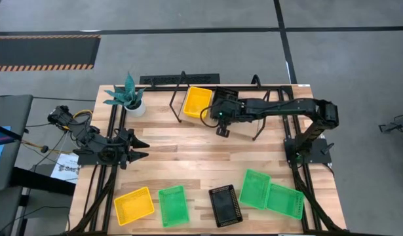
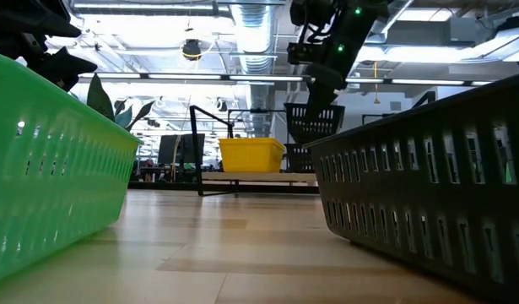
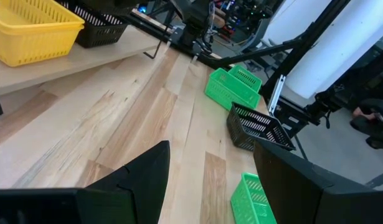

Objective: Stack baskets on shelf by color
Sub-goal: Stack the top black bin on top of the black bin on the shelf, then stack the black bin on top of the black bin on the shelf, then put the middle green bin into the shelf

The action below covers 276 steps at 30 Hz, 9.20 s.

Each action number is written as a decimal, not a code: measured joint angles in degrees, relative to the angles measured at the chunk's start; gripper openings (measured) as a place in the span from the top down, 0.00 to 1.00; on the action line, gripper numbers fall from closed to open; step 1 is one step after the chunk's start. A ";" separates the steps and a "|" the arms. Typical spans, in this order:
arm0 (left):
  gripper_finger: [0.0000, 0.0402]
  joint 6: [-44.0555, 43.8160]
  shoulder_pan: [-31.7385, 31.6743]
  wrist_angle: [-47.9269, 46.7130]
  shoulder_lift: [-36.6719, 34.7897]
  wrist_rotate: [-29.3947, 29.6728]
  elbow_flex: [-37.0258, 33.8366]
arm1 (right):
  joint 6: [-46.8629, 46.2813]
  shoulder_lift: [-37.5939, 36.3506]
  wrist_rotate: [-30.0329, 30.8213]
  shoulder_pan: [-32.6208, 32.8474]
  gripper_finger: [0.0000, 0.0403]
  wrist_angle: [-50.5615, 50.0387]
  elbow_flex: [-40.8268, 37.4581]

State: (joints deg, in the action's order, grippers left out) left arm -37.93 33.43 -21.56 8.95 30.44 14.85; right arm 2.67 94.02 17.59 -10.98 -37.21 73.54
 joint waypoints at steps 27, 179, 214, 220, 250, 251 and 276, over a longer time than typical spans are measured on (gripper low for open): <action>0.45 1.34 0.01 -0.09 0.00 0.24 0.00 | 1.11 0.04 -0.20 -1.56 0.67 -0.07 0.00; 0.45 4.31 0.00 -1.35 0.02 1.97 0.02 | -5.92 4.65 17.32 8.73 0.97 -25.21 18.11; 0.45 4.31 0.00 -2.08 0.04 1.97 0.02 | -1.64 0.85 2.95 0.32 0.88 -11.63 8.37; 0.45 4.25 0.01 -2.08 0.03 1.94 0.02 | -2.06 0.87 2.66 0.30 0.88 -11.96 8.41; 0.45 4.70 0.00 -2.08 0.03 1.88 0.02 | -2.29 0.90 0.19 -1.13 0.88 -13.21 8.41; 0.45 4.72 0.00 -2.08 0.04 1.87 0.02 | -2.40 0.90 -0.40 -1.14 0.88 -13.18 8.41; 0.45 5.38 0.02 -2.10 0.04 1.40 0.02 | -4.31 0.94 0.83 -2.24 0.67 -11.88 9.17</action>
State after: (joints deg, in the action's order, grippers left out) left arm -32.56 33.45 -23.66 8.99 31.84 14.87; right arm -1.64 94.96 18.42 -13.21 -49.09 82.70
